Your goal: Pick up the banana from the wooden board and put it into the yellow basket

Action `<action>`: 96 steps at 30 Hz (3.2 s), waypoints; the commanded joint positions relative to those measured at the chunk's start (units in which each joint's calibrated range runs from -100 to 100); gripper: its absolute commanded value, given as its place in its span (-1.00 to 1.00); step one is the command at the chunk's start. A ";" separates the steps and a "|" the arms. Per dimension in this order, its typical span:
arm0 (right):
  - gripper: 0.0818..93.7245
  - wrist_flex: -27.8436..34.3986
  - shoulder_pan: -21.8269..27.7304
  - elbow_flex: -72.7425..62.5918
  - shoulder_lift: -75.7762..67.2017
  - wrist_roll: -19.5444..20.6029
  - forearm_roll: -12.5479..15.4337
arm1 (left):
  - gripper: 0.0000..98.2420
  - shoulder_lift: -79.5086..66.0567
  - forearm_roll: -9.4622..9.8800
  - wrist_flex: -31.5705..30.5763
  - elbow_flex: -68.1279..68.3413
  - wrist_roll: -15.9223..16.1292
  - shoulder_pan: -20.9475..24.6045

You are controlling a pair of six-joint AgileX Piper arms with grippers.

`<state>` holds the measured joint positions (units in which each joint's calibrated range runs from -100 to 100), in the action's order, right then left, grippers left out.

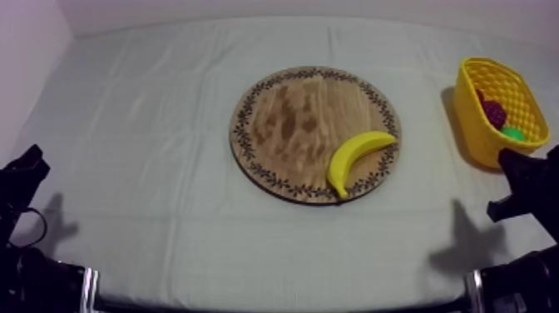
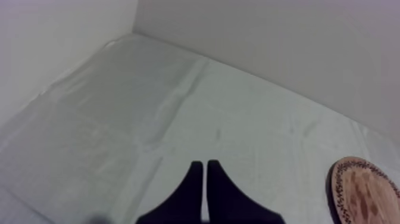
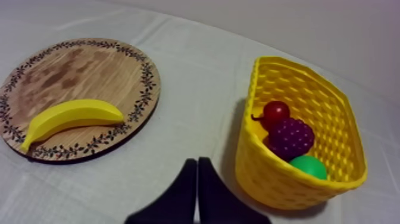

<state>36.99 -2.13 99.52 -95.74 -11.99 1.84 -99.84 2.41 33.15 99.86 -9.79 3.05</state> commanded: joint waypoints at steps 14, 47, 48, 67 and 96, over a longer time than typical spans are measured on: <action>-0.99 0.02 -3.40 0.04 -0.02 -0.32 -0.01 | -1.00 0.02 0.01 -0.01 0.03 -0.01 0.02; -0.99 4.99 -21.13 -22.74 27.65 4.79 -7.26 | -1.00 0.02 0.01 -0.01 0.03 -0.01 0.02; -0.99 7.10 -21.62 -26.62 30.58 4.95 -7.43 | -1.00 0.02 0.01 -0.01 0.03 -0.01 0.02; -0.99 49.43 -25.39 -86.59 77.68 -0.62 -8.67 | -1.00 0.02 0.01 -0.01 0.03 -0.01 0.02; -0.98 59.83 -20.52 -92.95 85.04 -43.45 -7.12 | -1.00 0.02 0.01 -0.01 0.03 -0.01 0.02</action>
<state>96.92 -22.67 6.20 -10.70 -44.17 -5.26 -99.84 2.41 33.15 99.86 -9.79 3.05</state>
